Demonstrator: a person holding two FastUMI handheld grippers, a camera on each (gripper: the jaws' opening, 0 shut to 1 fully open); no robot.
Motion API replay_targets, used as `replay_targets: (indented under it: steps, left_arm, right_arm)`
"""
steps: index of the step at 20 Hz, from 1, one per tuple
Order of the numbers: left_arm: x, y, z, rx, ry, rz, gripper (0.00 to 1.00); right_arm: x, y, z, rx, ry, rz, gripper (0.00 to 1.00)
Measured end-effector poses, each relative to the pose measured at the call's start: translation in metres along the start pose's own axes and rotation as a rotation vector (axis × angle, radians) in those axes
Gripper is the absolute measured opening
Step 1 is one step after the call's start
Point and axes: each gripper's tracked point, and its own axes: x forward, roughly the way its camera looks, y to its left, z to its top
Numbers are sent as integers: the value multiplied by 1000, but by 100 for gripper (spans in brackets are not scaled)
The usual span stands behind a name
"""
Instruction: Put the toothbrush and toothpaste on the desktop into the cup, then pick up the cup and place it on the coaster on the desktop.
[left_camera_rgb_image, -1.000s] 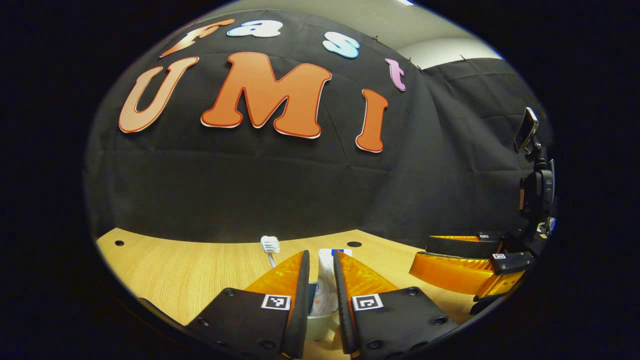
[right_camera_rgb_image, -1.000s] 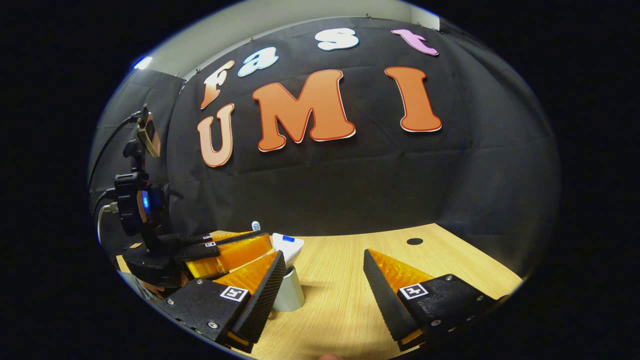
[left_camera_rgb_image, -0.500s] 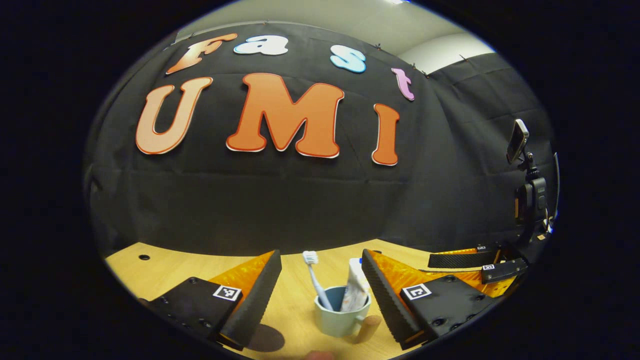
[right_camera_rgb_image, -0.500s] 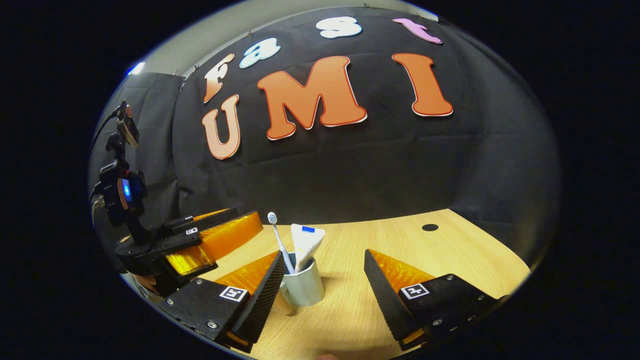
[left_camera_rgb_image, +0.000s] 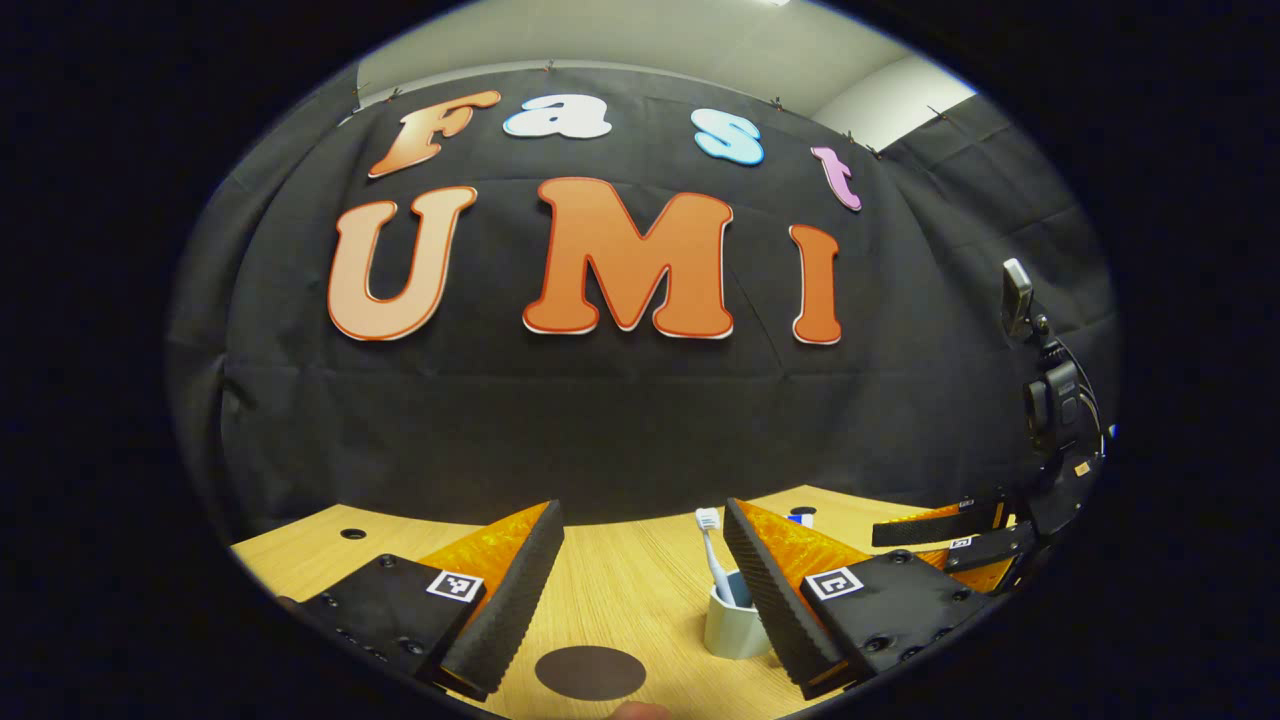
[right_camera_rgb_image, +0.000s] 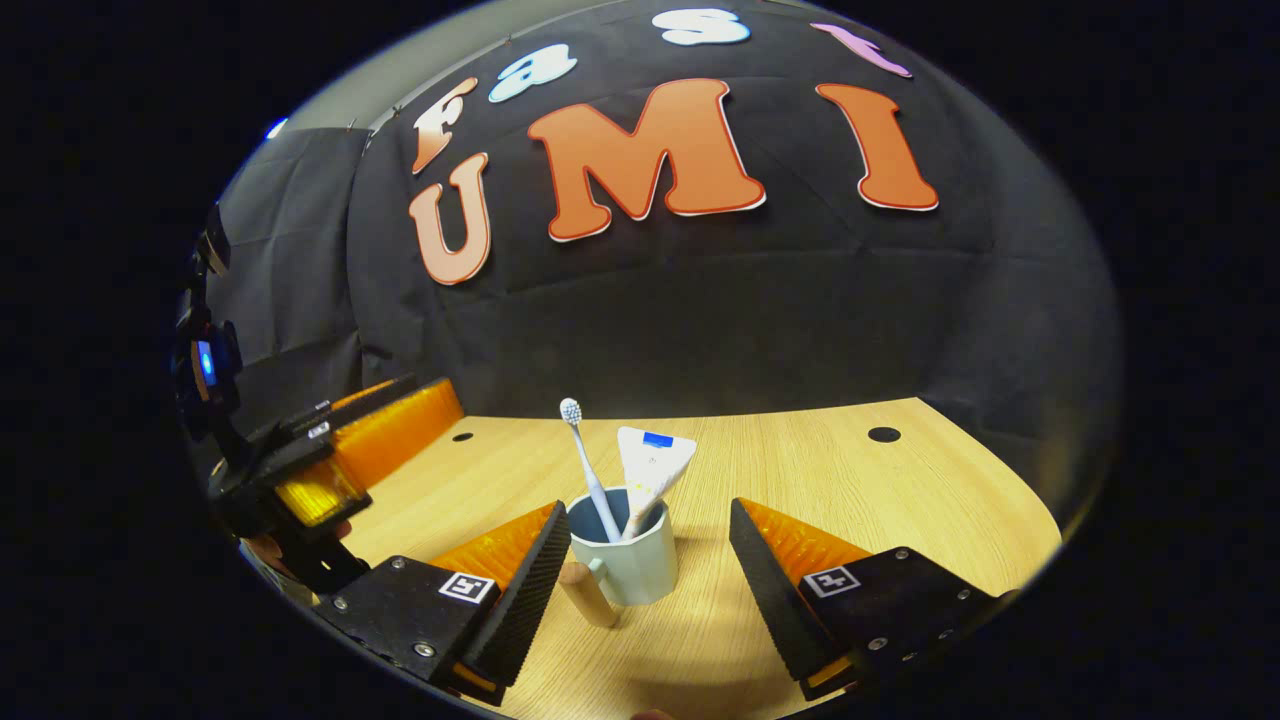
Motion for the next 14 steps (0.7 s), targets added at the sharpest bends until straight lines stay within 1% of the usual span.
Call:
replay_targets:
  steps: [4,5,6,7,9,10,12,14]
  left_arm:
    - [-10,14,15,38,-36,33,99]
    - [-13,17,18,45,-46,43,98]
    - [-16,20,20,49,-56,52,100]
    - [-18,24,22,50,-65,63,99]
    - [-23,30,22,53,-71,75,98]
    - [-25,34,21,52,-71,83,100]
    - [-28,41,18,51,-69,94,100]
    - [-32,47,17,56,-68,102,100]
  right_arm:
    - [8,5,-7,-46,74,-26,96]
    - [9,6,-9,-52,88,-35,96]
    - [9,6,-9,-52,102,-45,96]
    - [10,7,-9,-47,119,-50,96]
    - [12,11,-13,-31,160,-47,96]
    - [12,12,-13,-29,179,-49,96]
    - [11,13,-16,-44,219,-61,96]
    - [8,20,-20,-51,272,-46,96]
